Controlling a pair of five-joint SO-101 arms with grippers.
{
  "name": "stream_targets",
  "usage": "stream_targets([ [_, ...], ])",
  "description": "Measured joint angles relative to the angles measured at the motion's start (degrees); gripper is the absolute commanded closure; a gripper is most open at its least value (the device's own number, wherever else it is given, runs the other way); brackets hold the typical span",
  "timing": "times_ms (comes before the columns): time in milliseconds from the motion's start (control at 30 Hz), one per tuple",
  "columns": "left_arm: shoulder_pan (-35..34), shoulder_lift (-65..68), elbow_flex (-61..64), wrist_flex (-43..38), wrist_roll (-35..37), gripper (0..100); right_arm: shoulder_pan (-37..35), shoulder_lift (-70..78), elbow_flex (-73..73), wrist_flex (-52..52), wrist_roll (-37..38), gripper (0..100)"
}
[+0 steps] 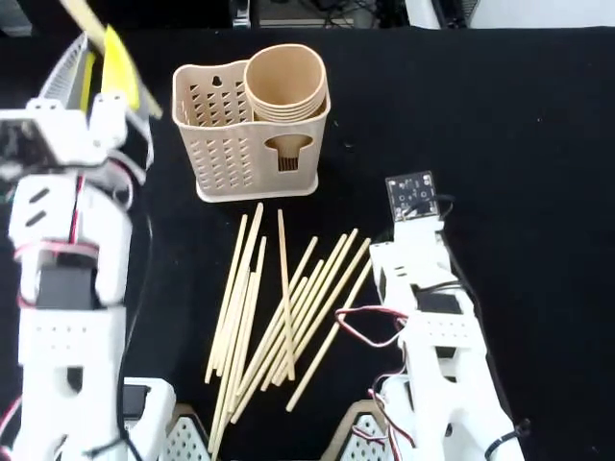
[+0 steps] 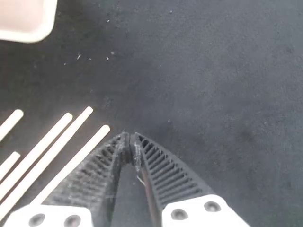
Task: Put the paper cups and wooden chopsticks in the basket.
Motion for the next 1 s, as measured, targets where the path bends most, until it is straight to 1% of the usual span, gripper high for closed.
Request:
stream_targets([
  [267, 4.22, 19.16, -13.36, -1.23, 0.26, 97, -0.26, 0.0, 0.62, -1.76, 0.0, 98.6],
  [500, 4.84, 30.07, -14.42, -1.23, 0.35, 97, -0.26, 0.0, 0.62, -1.76, 0.0, 98.6],
  [600, 4.13, 31.91, -14.42, -1.23, 0.44, 96, -0.26, 0.0, 0.62, -1.76, 0.0, 97.9],
  [733, 4.22, 31.91, -12.66, -1.23, 0.44, 85, -0.26, 0.0, 0.62, -1.76, 0.0, 97.9],
  [767, 3.96, 32.0, -11.87, -1.23, 0.44, 84, -0.26, 0.0, 0.62, -1.76, 0.0, 97.9],
  [933, 3.78, 31.21, -10.9, -0.88, 0.44, 86, -0.26, 0.0, 0.62, -1.76, 0.0, 97.9],
  [1000, 3.78, 29.1, -10.9, 0.79, 0.53, 86, -0.26, 0.0, 0.62, -1.76, 0.0, 97.9],
])
